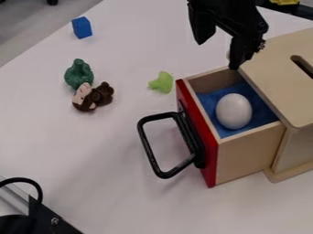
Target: Prendre la boule dean la tiroire
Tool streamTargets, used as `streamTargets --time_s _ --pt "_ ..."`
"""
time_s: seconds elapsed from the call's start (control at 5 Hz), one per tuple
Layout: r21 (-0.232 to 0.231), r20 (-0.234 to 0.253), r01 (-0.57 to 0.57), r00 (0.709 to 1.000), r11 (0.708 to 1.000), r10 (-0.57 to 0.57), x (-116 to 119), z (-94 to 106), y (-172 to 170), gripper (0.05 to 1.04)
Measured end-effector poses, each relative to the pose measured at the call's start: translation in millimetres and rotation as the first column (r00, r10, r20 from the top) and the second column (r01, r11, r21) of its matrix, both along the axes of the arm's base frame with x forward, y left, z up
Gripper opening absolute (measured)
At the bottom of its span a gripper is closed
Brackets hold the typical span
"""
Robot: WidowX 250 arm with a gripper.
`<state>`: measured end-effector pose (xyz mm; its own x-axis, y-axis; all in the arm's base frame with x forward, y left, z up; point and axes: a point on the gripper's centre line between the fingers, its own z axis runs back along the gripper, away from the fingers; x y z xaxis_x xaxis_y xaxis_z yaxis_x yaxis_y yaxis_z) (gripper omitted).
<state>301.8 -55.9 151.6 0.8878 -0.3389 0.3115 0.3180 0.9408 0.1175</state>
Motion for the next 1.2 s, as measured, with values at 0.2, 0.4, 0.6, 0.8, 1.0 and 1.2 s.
streamTargets --time_s 0.2,0.4,0.6,0.8,1.0,1.2 --pt "0.000 -0.032 -0.004 0.999 1.000 0.004 -2.9 -9.2 0.1 0.999" --pt "-0.030 -0.053 0.088 0.995 0.996 -0.090 -7.4 -16.4 -4.8 0.999" --pt "-0.055 -0.095 0.143 0.985 0.988 -0.148 -17.3 -25.6 -9.2 0.999" --pt "-0.070 -0.095 0.203 0.973 0.977 -0.209 -19.2 -28.4 -10.7 0.999" --pt "-0.082 -0.118 0.239 0.962 0.968 -0.248 -19.4 -40.1 -9.2 0.999" --pt "-0.089 -0.122 0.253 0.957 0.963 -0.262 -15.3 -48.9 -9.8 0.999"
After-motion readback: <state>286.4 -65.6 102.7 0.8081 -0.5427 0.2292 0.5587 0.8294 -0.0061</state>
